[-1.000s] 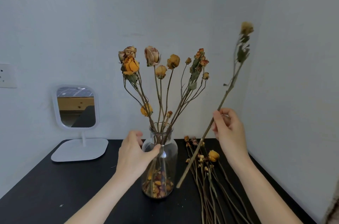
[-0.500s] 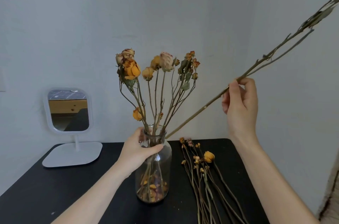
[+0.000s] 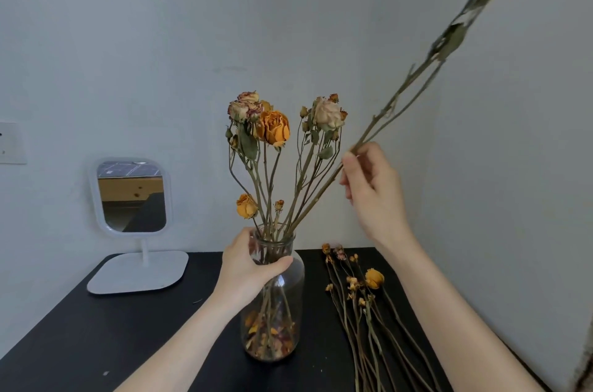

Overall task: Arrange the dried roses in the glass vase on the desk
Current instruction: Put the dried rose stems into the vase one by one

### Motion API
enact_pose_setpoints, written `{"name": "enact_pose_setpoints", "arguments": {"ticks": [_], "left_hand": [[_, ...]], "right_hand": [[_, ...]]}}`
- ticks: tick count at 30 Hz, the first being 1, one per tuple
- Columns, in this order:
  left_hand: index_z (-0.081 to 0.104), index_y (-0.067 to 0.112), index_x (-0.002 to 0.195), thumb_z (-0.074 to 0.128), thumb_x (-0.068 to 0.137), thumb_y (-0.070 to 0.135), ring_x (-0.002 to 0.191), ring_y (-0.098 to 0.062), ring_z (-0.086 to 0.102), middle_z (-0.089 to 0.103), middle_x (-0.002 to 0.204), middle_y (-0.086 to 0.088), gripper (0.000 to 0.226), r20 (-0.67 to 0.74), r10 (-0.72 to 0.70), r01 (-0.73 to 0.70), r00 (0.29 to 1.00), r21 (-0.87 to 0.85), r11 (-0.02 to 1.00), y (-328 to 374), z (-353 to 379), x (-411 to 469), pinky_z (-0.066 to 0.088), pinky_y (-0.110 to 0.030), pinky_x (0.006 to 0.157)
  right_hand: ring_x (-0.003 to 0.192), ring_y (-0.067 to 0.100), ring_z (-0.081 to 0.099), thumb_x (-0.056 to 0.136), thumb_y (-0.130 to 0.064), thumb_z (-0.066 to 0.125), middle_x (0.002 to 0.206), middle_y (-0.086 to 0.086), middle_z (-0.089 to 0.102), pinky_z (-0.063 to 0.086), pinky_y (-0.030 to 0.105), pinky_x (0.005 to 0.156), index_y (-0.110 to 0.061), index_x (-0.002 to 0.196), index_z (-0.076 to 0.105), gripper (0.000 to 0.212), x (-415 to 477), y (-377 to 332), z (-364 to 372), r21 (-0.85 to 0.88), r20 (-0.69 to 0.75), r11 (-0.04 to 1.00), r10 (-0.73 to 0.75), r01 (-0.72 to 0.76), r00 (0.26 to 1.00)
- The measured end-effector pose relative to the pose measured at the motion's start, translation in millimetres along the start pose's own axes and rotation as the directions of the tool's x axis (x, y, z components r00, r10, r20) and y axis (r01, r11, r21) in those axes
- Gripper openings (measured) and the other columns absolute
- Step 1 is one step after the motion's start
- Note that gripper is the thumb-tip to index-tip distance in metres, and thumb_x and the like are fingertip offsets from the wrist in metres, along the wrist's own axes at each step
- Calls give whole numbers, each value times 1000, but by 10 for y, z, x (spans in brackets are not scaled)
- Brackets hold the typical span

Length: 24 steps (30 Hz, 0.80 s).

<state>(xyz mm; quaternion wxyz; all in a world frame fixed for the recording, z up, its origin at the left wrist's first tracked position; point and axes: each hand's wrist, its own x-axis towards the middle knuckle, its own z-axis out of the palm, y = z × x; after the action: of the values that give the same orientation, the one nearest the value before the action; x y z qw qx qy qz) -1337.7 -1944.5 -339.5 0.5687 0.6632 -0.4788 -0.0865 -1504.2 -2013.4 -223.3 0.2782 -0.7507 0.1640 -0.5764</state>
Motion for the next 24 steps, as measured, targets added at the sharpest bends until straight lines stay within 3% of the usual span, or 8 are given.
{"name": "enact_pose_setpoints", "arguments": {"ticks": [4, 9, 17, 20, 24], "left_hand": [[53, 28, 106, 81, 65, 34, 100, -1, 55, 60, 105, 14, 50, -2, 0, 0, 1000, -1, 1000, 3, -1, -5, 43, -21, 85], [52, 31, 105, 81, 64, 35, 99, 0, 55, 61, 105, 13, 50, -5, 9, -9, 1000, -8, 1000, 7, -3, -14, 42, -16, 80], [50, 35, 104, 80, 67, 32, 94, 8, 52, 58, 101, 19, 48, 23, 3, -3, 1000, 0, 1000, 34, -19, -21, 37, -6, 69], [48, 36, 105, 79, 69, 31, 93, 10, 51, 57, 100, 21, 48, 40, -22, 22, 999, -17, 1000, 43, -22, -29, 36, -6, 68], [49, 37, 106, 78, 70, 30, 92, 12, 51, 59, 101, 21, 47, 48, -29, 31, 998, -33, 999, 38, -37, -27, 36, -6, 67]], "right_hand": [[56, -1, 49, 93, -25, 52, 66, -9, 53, 39, 11, 52, -27, 86, 52, 7, 26, -7, 86, -131, 81, 991, -20, 31, 996], [64, -3, 49, 89, -30, 58, 71, -17, 52, 33, 9, 53, -19, 95, 65, 14, -25, 83, 220, -381, 236, 925, 87, 9, 968], [60, 0, 51, 88, -32, 60, 70, -15, 53, 38, 14, 55, -22, 102, 64, 18, -206, 258, 355, -376, 357, 916, 286, -144, 889], [60, 2, 54, 87, -32, 61, 73, -8, 60, 41, 14, 56, -27, 102, 61, 16, -190, 228, 359, -276, 315, 946, 255, -169, 914], [56, 2, 52, 88, -29, 61, 69, -7, 61, 42, 14, 55, -29, 88, 65, 4, -195, 214, 385, -212, 277, 969, 181, -124, 944]]}}
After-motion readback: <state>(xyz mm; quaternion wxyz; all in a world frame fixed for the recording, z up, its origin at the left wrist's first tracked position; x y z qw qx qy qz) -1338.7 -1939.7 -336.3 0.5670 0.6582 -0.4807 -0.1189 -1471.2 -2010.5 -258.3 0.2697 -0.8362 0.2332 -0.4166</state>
